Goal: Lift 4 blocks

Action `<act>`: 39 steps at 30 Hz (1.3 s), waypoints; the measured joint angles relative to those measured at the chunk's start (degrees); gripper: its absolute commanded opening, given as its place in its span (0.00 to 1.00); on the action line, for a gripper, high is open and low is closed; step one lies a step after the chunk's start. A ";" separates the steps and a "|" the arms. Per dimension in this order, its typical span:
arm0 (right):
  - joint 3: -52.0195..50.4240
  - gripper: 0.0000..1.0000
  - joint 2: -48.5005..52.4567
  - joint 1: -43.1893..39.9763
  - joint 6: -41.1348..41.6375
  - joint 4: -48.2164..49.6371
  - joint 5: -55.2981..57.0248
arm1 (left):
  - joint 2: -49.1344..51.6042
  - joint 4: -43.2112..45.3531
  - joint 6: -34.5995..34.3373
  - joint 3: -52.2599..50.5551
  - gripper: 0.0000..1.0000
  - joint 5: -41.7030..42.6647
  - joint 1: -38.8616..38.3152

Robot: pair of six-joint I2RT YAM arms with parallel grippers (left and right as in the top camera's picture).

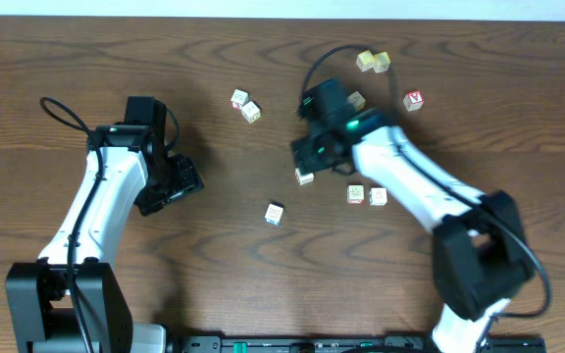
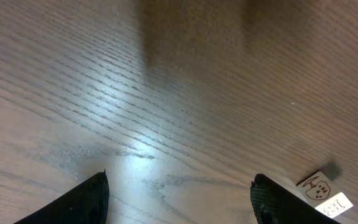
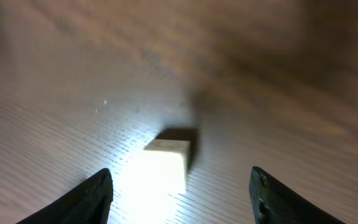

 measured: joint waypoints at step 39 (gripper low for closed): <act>0.48 0.25 6.82 2.73 4.39 -3.10 2.64 | 0.00 -0.39 0.00 0.00 0.73 0.00 0.00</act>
